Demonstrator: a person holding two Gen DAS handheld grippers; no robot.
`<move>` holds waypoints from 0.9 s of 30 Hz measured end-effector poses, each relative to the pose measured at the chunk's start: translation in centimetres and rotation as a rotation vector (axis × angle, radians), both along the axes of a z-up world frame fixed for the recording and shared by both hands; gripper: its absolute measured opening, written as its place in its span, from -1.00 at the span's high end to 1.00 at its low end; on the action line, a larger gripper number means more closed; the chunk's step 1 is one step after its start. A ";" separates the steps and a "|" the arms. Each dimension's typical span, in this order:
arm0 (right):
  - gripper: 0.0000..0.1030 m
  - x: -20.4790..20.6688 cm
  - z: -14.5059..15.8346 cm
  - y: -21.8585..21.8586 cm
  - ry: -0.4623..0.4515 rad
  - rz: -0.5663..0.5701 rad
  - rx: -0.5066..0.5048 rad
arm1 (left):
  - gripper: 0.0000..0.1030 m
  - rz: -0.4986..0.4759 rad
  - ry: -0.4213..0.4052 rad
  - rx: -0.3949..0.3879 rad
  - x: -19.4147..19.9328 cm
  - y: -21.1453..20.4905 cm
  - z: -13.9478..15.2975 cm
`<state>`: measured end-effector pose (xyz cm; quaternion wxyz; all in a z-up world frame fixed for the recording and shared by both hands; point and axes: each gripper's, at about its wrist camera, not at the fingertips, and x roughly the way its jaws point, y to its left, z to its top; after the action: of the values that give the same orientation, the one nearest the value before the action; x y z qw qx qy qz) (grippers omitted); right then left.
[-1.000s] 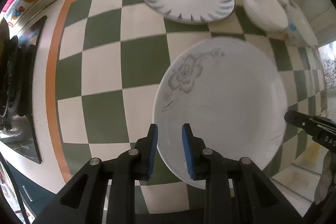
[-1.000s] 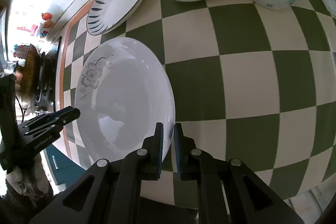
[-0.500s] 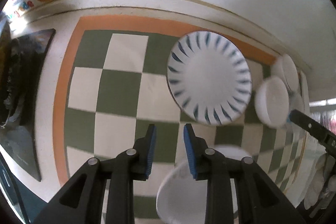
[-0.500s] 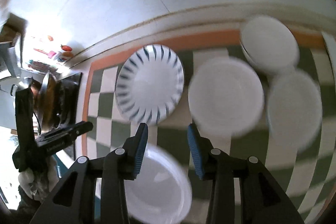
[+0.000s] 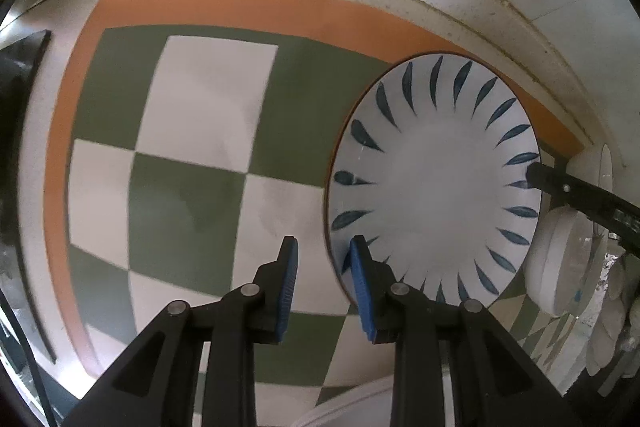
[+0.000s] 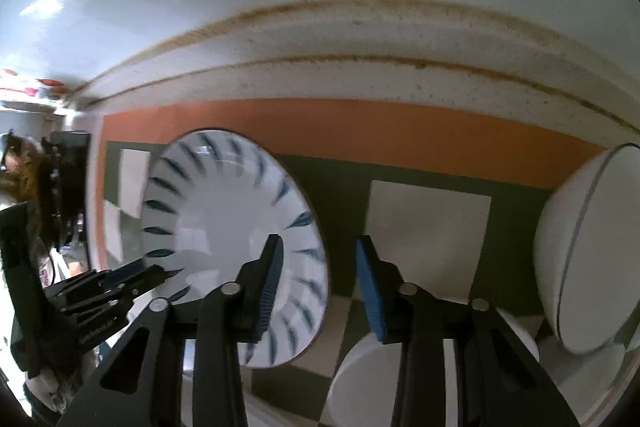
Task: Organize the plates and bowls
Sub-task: 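Grasp the rim of the blue-striped plate with the right tool, then carry the blue-striped plate onto the plate stack and lower it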
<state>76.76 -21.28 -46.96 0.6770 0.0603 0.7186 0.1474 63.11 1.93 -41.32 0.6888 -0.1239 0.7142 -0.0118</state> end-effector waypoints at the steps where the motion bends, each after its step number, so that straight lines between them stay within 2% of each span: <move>1: 0.48 0.1 -0.3 0.1 -0.002 0.005 -0.012 | 0.56 -0.002 0.019 0.000 0.0 -0.2 -0.1; 3: 0.80 0.3 -0.8 0.3 0.018 0.013 0.035 | 0.66 -0.018 0.004 -0.009 0.0 -0.7 -0.1; 5: 0.80 0.4 -0.9 0.7 0.019 0.037 0.024 | 0.67 -0.026 -0.006 0.016 -0.1 -1.1 0.1; 10: 0.80 0.0 -0.8 1.7 -0.012 0.101 -0.005 | 0.69 -0.013 -0.007 0.019 -0.2 -0.9 0.2; 16: 0.82 -1.1 -0.1 2.6 -0.026 0.097 0.008 | 0.69 -0.021 -0.038 0.028 -0.5 -1.2 2.2; 22: 0.83 -3.1 2.7 1.8 -0.064 0.054 0.044 | 0.69 -0.058 -0.093 0.029 -1.6 -1.6 5.4; 27: 0.84 -5.9 6.6 1.2 -0.116 0.018 0.064 | 0.69 -0.090 -0.129 0.012 -3.6 -1.6 8.3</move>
<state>70.87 -20.13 -40.37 0.7139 0.0665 0.6735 0.1796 59.51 0.37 -33.05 0.7329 -0.0865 0.6732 -0.0467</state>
